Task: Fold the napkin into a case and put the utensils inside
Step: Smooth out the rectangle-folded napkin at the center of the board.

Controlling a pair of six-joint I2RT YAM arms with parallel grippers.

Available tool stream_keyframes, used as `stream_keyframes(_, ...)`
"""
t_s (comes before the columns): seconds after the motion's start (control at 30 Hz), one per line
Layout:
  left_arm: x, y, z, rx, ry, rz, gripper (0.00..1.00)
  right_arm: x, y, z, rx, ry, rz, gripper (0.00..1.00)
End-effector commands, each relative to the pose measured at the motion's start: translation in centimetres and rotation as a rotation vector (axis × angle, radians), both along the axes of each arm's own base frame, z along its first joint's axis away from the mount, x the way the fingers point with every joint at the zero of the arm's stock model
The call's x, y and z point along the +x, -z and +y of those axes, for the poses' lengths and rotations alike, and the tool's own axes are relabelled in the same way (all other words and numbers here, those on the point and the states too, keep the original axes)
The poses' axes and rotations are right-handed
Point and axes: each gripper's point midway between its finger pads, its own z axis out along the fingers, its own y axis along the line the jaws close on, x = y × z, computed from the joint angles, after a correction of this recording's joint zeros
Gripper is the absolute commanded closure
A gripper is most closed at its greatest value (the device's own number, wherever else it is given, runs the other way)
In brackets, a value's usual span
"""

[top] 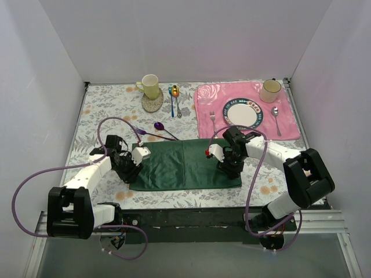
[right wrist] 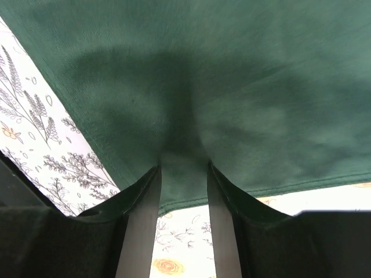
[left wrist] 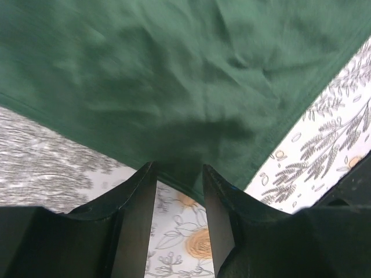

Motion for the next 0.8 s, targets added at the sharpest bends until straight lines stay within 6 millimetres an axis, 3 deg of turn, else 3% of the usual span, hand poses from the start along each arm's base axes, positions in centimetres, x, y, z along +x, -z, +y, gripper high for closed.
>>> stream_keyframes(0.0,-0.9,1.1,0.6,0.053,0.036,-0.027,0.64,-1.4,1.3,-0.5,-0.019,-0.014,0.035,0.56)
stream_keyframes(0.23,-2.0,0.0,1.0,0.077,0.094,-0.048,0.64,-5.3,1.6,-1.6,-0.046,-0.085,0.11,0.58)
stream_keyframes(0.4,-2.9,-1.7,0.8,0.071,0.183,-0.058,0.66,-6.6,0.9,-2.1,-0.058,-0.141,0.124,0.58)
stream_keyframes(0.53,0.0,-5.1,-0.7,-0.004,0.132,-0.156,0.63,-4.2,-1.5,-0.4,-0.003,-0.109,0.041,0.58)
stream_keyframes(0.6,2.7,-6.2,-1.6,-0.054,0.069,-0.169,0.6,-2.2,-3.4,1.4,0.053,-0.086,-0.012,0.57)
stream_keyframes(0.67,4.5,-6.2,-2.4,-0.079,0.051,-0.159,0.6,-0.8,-4.1,2.5,0.078,-0.048,-0.03,0.57)
stream_keyframes(0.77,6.7,-5.3,-3.5,-0.068,0.053,-0.152,0.62,0.6,-3.2,2.7,0.054,-0.024,-0.051,0.57)
